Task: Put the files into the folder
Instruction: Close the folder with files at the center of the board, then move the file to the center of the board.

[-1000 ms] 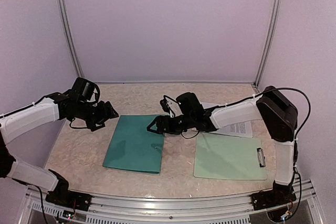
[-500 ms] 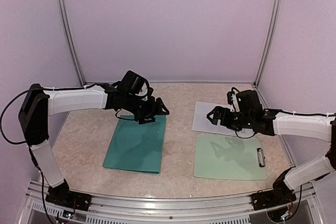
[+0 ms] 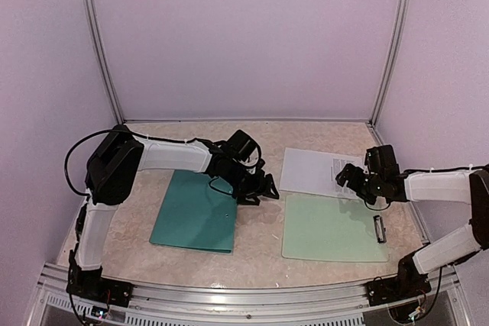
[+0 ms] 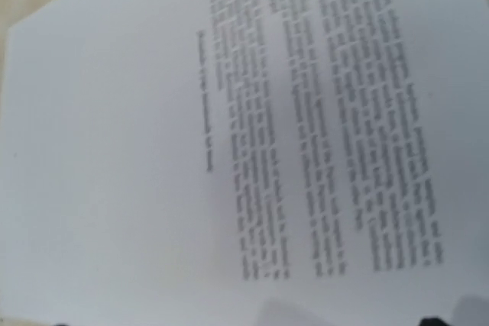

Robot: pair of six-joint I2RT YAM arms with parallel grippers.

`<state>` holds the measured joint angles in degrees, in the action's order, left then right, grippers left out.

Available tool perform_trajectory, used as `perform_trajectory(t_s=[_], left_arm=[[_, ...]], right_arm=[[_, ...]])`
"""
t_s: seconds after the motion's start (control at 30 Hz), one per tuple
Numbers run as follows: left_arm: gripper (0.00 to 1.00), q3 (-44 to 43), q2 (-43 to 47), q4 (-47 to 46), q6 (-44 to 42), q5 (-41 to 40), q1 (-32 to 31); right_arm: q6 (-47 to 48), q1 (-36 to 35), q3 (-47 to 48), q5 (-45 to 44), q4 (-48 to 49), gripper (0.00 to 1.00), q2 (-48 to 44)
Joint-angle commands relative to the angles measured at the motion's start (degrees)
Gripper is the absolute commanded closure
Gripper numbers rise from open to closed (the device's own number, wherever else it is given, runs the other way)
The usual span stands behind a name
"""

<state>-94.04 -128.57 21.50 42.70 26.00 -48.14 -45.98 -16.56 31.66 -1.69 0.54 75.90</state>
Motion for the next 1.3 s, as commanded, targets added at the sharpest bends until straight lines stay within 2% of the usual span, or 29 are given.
perform_trajectory(t_s=[0.0,0.23,0.43,0.57,0.87,1.07,1.27], left_arm=[[0.26,0.8,-1.0,4.2,-1.5,-2.0,1.2],[0.26,8.0,3.3,3.7,-1.9,-4.6,5.7],[0.26,11.9,7.2,3.2,-2.2,-6.0,9.1],[0.25,11.1,8.0,3.6,-2.6,-6.8,10.1],[0.23,7.1,8.5,1.3,-1.2,-6.6,10.5],[0.23,8.3,11.1,1.1,-1.1,-7.7,11.6],[0.23,9.1,12.9,2.1,-1.9,-8.3,12.7]], right_arm=[[0.8,3.8,-0.4,0.8,3.1,0.03,1.6],[3.0,9.3,1.6,-0.1,3.4,0.01,4.7],[4.6,11.5,5.1,1.4,4.5,0.02,11.6],[5.7,11.7,7.7,1.6,5.2,0.03,16.5],[9.5,11.9,11.7,11.8,6.7,0.10,25.4],[15.9,11.4,16.6,16.6,2.1,0.12,29.1],[22.6,9.3,24.5,16.8,-5.2,0.14,33.4]])
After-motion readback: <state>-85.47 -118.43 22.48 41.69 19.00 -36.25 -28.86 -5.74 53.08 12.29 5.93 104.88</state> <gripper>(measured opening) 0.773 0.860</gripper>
